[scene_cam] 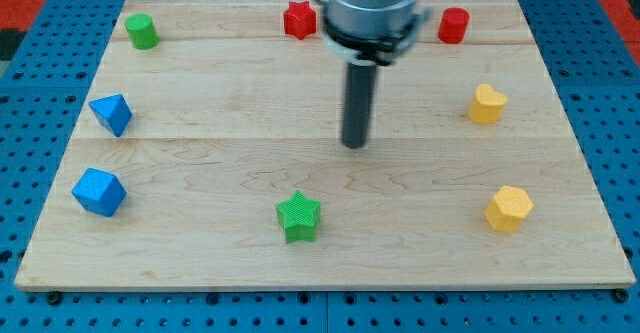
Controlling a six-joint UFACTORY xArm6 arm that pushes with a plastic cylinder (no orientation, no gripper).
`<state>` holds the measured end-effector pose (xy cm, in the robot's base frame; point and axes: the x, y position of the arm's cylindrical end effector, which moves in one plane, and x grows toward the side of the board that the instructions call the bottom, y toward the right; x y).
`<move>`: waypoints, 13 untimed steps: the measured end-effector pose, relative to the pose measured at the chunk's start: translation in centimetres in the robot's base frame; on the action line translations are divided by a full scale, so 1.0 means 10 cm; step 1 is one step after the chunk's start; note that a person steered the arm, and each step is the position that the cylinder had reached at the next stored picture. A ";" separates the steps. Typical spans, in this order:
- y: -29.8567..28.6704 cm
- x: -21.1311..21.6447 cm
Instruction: Push the red star slightly down
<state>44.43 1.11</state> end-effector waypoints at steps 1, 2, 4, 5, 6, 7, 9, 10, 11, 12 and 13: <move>-0.36 -0.25; -0.31 -0.55; -0.24 -0.64; -0.26 -0.83; -0.44 -0.97; -0.73 -1.09; -1.09 -1.49; -1.13 -1.56; -1.13 -1.93; -0.86 -2.28; -0.20 -2.30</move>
